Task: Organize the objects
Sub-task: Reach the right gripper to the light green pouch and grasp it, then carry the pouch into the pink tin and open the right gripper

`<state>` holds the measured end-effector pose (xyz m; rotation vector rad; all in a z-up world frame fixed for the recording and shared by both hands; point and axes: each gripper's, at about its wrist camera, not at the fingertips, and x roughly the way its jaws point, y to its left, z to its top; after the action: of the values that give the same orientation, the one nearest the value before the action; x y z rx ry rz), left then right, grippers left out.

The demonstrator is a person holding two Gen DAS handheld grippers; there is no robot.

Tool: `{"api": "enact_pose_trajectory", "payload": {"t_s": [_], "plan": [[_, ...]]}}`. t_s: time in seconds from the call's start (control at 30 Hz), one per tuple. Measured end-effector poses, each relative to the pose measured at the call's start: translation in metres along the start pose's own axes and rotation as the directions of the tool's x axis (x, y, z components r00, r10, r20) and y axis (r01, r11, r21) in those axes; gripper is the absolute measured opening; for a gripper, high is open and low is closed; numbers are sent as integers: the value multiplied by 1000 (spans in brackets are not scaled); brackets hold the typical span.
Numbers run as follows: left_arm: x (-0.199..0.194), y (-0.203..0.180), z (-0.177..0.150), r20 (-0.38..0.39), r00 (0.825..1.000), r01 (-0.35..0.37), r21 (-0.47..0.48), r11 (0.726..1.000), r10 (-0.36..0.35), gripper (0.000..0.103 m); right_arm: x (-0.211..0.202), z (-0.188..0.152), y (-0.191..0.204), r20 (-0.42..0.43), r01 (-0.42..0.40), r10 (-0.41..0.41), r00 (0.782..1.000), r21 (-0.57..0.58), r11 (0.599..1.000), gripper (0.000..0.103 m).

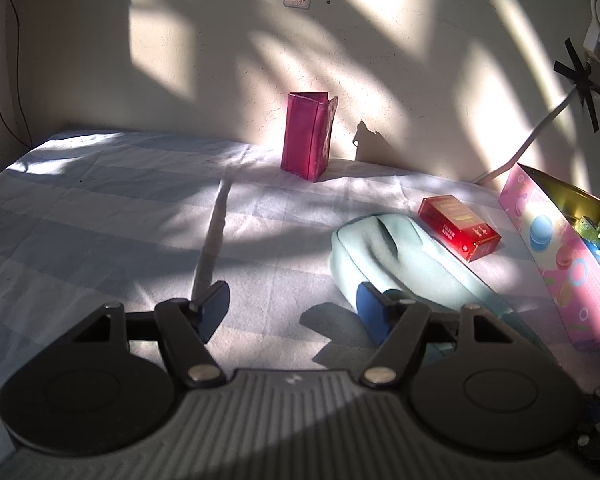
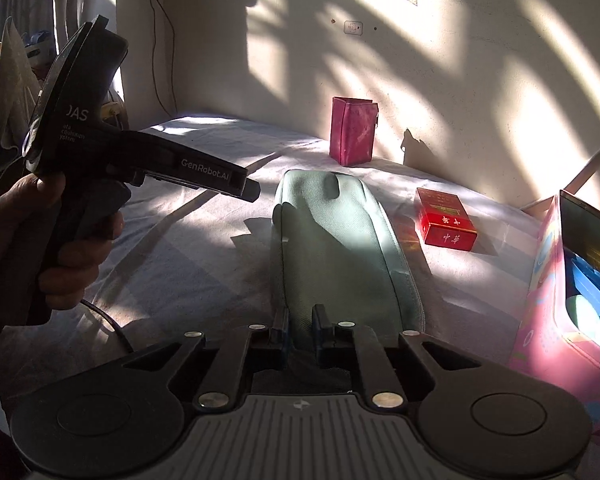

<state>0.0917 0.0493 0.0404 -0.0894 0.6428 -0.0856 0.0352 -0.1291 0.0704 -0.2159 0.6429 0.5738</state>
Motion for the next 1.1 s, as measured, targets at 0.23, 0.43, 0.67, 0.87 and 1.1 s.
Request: {"api": "enact_pose_trajectory", "payload": {"t_s": [0.23, 0.43, 0.67, 0.87, 1.1], "plan": [[6, -10, 16, -1, 998, 63, 23, 998, -63, 82, -72, -48, -45, 22, 132, -133, 991, 27, 991, 27], [25, -12, 25, 26, 998, -50, 33, 998, 49, 90, -75, -64, -73, 87, 29, -56, 995, 283, 959, 59], [46, -2, 10, -120, 986, 119, 49, 992, -113, 90, -16, -57, -45, 43, -28, 19, 999, 214, 977, 74], [30, -15, 0, -116, 977, 190, 65, 980, -182, 56, 3, -49, -29, 53, 113, -121, 991, 123, 986, 60], [-17, -51, 44, 30, 960, 276, 63, 959, -278, 52, -63, -36, -61, 257, 185, -218, 942, 147, 972, 52]]}}
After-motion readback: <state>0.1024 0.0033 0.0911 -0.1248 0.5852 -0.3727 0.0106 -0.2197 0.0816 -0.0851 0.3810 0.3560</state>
